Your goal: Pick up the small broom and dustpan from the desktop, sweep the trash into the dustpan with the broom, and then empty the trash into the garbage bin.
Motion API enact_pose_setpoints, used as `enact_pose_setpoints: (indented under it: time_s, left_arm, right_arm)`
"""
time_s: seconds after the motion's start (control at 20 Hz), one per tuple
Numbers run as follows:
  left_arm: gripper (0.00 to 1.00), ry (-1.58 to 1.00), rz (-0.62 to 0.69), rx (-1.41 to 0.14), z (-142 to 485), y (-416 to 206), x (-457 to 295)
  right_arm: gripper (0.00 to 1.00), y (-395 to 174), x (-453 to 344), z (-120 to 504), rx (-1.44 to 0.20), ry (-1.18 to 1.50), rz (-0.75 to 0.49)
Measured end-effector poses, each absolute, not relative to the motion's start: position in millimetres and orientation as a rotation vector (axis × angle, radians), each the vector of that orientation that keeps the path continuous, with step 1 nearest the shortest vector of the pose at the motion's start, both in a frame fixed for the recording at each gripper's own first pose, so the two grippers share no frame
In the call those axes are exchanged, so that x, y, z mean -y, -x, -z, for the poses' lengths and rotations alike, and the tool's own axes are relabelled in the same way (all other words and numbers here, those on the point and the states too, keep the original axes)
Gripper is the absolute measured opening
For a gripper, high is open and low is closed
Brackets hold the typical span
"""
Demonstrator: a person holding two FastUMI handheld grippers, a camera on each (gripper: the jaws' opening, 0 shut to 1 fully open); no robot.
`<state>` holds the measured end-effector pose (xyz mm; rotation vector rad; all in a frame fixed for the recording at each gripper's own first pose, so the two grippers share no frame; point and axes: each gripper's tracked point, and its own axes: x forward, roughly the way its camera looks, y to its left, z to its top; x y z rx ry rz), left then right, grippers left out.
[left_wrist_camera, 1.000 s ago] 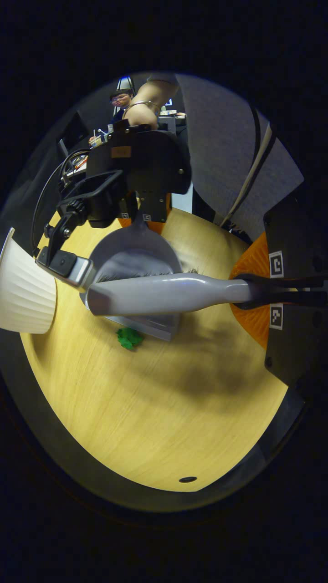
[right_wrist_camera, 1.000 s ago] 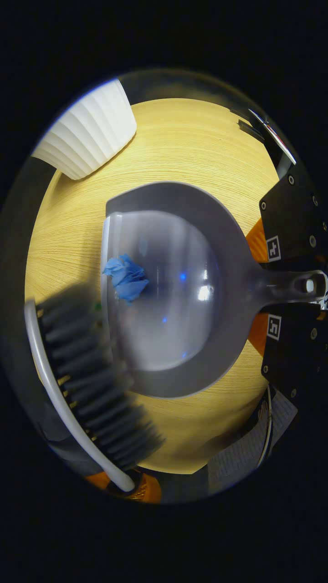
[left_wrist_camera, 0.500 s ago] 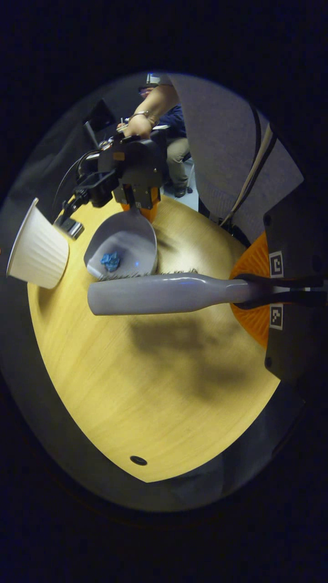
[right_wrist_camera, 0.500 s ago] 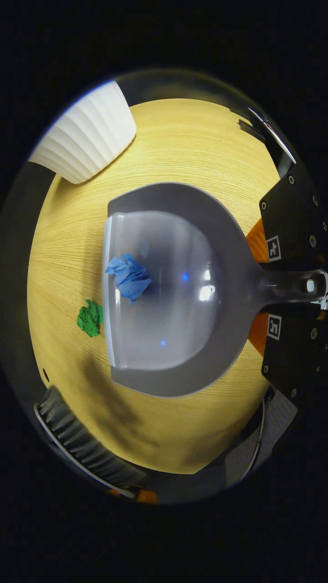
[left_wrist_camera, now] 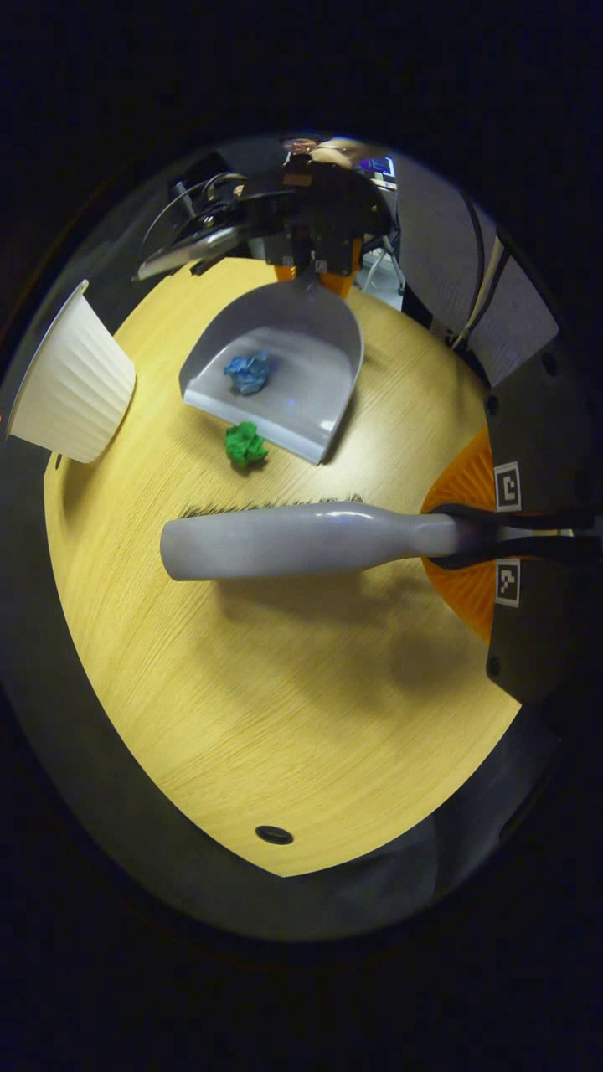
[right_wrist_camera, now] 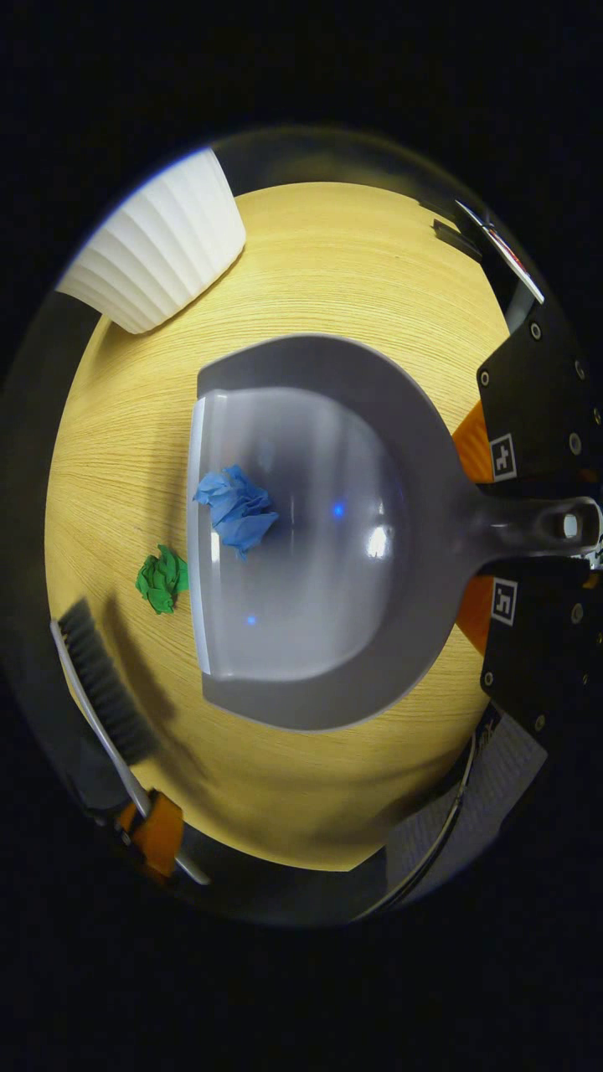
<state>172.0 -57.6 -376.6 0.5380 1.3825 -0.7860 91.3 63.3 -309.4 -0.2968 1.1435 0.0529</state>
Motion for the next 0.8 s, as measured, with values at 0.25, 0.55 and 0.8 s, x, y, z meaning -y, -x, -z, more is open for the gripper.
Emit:
enact_pose_setpoints:
  time_s: [0.25,0.55,0.8]
  left_arm:
    - [0.06,-0.647,0.807,-1.37,389,-196,83]
    - [0.07,-0.704,0.905,-1.41,402,-159,115]
    - [0.06,-0.67,1.015,-1.448,396,-114,144]
  right_arm:
    - [0.28,-92,-65,309,-1.146,0.297,-0.049]
    - [0.28,-91,-67,307,-1.142,0.3,-0.05]
    - [0.28,-90,-67,306,-1.142,0.301,-0.05]
